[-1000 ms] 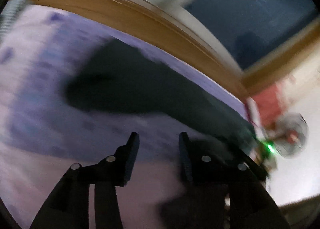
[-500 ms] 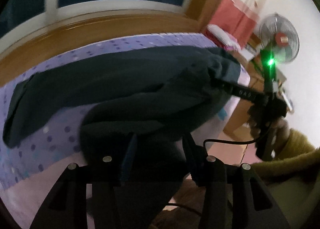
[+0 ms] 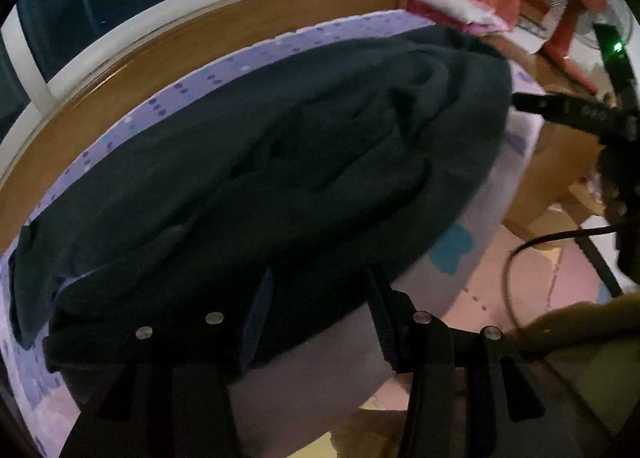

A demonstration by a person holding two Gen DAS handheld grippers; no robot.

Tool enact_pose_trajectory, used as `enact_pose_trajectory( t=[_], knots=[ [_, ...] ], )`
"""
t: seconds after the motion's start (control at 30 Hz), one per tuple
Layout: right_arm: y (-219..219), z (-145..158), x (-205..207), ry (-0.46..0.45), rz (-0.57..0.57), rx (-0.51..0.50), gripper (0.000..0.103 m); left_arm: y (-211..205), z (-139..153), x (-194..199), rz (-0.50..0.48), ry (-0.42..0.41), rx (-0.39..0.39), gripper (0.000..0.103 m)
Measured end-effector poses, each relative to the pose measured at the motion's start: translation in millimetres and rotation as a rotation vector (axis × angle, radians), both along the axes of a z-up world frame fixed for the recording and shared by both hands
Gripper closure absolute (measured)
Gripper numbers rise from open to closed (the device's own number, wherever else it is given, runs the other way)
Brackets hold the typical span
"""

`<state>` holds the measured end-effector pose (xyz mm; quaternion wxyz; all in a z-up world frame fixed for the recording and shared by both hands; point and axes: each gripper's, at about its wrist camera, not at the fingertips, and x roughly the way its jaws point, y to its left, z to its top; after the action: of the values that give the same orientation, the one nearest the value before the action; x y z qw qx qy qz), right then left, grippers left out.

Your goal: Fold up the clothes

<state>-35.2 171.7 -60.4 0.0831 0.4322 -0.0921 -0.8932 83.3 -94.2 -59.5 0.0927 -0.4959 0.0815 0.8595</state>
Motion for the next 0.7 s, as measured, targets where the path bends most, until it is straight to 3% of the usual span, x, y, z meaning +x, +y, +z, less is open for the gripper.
enact_pose_trajectory(
  t=[0.23,0.4,0.53,0.57,0.63,0.67,0.7],
  knots=[
    [14.5,-24.0,-39.1,-0.060,0.111,-0.056,0.012,26.3,-4.7,-2.2,0.074,-0.022,-0.071,0.055],
    [10.4,-30.3,-57.9,-0.066,0.134,-0.134,0.012,47.0,2.6,6.2,0.000,-0.046,0.021,0.055],
    [4.2,-30.7,-64.6,-0.064,0.124,-0.133,0.014,53.1,-13.8,-7.1,-0.009,-0.061,-0.040,0.055],
    [2.7,-29.8,-64.8,-0.065,0.124,-0.133,0.018,53.8,-14.5,-8.8,-0.016,-0.047,-0.036,0.055],
    [2.0,-25.8,-64.4,-0.058,0.128,-0.138,0.037,53.4,-13.7,-11.4,-0.023,-0.023,-0.012,0.056],
    [2.8,-22.8,-63.9,-0.053,0.124,-0.144,0.057,48.2,-11.2,-11.2,-0.020,-0.019,0.025,0.060],
    [3.5,-19.8,-63.4,-0.047,0.120,-0.150,0.067,42.1,-8.3,-10.6,-0.018,-0.013,0.065,0.074]
  ],
)
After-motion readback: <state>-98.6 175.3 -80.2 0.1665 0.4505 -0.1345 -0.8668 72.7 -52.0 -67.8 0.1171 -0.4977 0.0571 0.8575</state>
